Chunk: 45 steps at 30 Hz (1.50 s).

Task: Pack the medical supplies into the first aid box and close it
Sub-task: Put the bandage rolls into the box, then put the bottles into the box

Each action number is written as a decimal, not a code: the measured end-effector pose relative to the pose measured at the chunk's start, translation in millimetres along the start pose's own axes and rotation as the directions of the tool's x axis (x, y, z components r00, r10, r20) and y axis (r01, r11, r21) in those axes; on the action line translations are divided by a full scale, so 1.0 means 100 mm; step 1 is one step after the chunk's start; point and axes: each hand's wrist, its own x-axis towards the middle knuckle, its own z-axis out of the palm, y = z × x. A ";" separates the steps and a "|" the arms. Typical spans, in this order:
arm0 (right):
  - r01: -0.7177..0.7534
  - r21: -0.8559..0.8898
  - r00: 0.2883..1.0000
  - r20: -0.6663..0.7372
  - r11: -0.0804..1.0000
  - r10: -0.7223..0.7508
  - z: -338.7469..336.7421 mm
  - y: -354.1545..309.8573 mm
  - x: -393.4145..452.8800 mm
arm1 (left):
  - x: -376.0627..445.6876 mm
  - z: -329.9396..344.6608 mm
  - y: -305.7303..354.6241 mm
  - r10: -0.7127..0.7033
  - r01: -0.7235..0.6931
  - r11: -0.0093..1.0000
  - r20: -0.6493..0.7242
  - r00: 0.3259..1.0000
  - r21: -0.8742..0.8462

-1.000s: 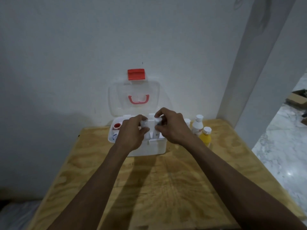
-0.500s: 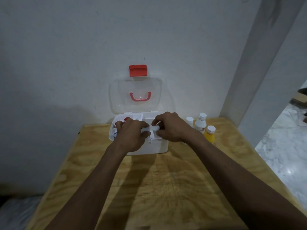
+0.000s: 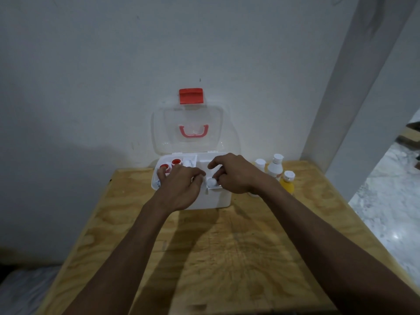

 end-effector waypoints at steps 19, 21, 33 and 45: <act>0.080 0.090 0.929 -0.369 0.993 -0.042 -0.12 0.17 -0.31 | -0.15 -0.08 0.26 0.033 -0.066 0.983 -0.190 0.981 -0.170; 0.082 0.068 0.873 -0.487 0.994 -0.038 -0.20 0.28 -0.45 | -0.17 -0.06 0.43 0.053 -0.115 0.965 -0.256 0.965 -0.236; -0.119 0.133 0.731 -0.659 0.984 0.178 -0.24 1.09 -0.85 | 0.24 0.52 1.35 0.091 -0.091 0.963 -0.013 0.996 -0.254; -0.022 0.211 0.754 -0.639 0.977 0.155 -0.01 1.32 -0.87 | 0.40 0.92 1.34 0.067 -0.076 0.975 -0.049 0.997 -0.211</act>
